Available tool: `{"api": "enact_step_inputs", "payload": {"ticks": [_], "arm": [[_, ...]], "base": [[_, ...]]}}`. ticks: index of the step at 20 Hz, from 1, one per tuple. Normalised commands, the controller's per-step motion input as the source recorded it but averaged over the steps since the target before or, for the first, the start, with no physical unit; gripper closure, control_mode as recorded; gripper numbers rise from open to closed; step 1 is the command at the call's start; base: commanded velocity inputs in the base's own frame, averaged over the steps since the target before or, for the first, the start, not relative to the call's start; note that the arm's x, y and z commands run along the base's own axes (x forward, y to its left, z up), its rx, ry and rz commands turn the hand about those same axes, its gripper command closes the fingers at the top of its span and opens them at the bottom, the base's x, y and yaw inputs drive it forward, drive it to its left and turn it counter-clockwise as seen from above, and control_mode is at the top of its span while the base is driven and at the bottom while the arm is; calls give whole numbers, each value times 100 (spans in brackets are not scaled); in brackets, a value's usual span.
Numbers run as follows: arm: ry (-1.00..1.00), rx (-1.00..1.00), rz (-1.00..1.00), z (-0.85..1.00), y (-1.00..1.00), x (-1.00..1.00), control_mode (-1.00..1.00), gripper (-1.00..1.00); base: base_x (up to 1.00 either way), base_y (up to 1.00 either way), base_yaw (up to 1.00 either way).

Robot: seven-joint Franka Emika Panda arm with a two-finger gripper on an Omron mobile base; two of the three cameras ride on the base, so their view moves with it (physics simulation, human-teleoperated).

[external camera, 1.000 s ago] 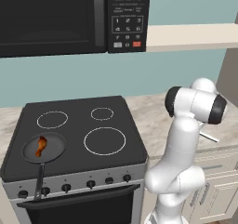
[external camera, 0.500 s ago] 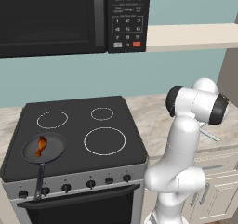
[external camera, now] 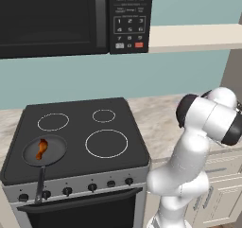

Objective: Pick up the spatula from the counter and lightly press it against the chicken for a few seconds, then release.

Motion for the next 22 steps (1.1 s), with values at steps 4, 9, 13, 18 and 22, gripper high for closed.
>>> {"api": "enact_step_inputs", "payload": {"ticks": [4,9,13,18,22], "arm": [[-17,-12,2,38,30,-55,-100,100],[-5,-16,5,44,24,-50,-100,100],[0,-18,7,52,15,-50,-100,100],[1,-16,7,67,2,-50,-100,100],[1,-7,4,69,0,-52,-100,100]], "base": [[0,0,0],[0,0,0],[0,0,0],[0,0,0],[0,0,0]]}}
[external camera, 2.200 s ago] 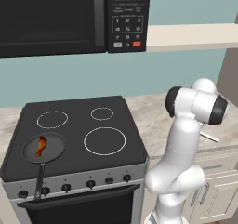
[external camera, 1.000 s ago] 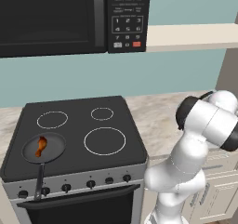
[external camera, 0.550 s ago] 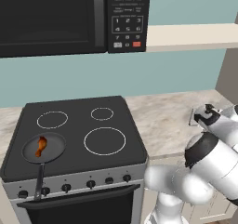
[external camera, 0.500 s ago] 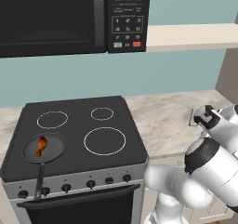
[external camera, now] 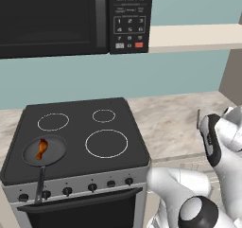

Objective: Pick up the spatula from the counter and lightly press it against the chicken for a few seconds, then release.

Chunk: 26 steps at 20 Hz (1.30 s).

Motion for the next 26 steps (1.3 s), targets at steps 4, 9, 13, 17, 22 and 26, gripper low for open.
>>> {"api": "enact_step_inputs", "payload": {"ticks": [4,9,13,17,22,26], "arm": [[0,-1,0,57,2,-46,-100,100],[3,0,0,56,4,-40,-100,100],[9,0,0,55,10,-45,-100,100],[7,0,5,48,29,-38,-100,100],[4,0,3,43,18,-47,-100,100],[0,-2,2,23,18,-54,-100,100]], "base": [[0,0,0],[0,0,0],[0,0,0],[0,0,0],[0,0,0],[0,0,0]]}}
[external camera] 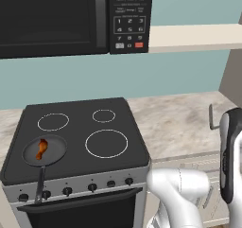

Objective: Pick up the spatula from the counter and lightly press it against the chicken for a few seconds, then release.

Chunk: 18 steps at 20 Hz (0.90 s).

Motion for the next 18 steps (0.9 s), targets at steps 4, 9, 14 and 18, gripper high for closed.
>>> {"api": "enact_step_inputs", "payload": {"ticks": [4,9,14,18], "arm": [[0,-4,2,11,25,-51,-100,100],[0,-6,0,10,33,-41,-100,100],[0,-5,0,11,36,-30,-100,100],[0,-2,0,10,26,-22,-100,100]], "base": [[0,0,0],[0,0,0],[0,0,0],[0,0,0]]}}
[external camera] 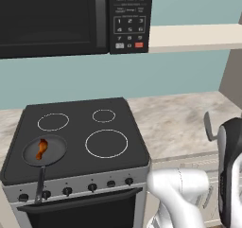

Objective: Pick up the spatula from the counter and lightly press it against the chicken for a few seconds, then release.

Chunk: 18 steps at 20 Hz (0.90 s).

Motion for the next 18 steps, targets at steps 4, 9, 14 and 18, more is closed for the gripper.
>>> {"api": "enact_step_inputs", "payload": {"ticks": [4,9,14,18], "arm": [[0,0,0,2,9,-12,100,100],[0,0,0,0,0,0,100,100],[0,0,0,0,0,0,100,100],[0,0,0,0,0,0,100,100]], "base": [[-11,5,0],[-19,10,0],[-18,35,-1],[-14,55,-1]]}}
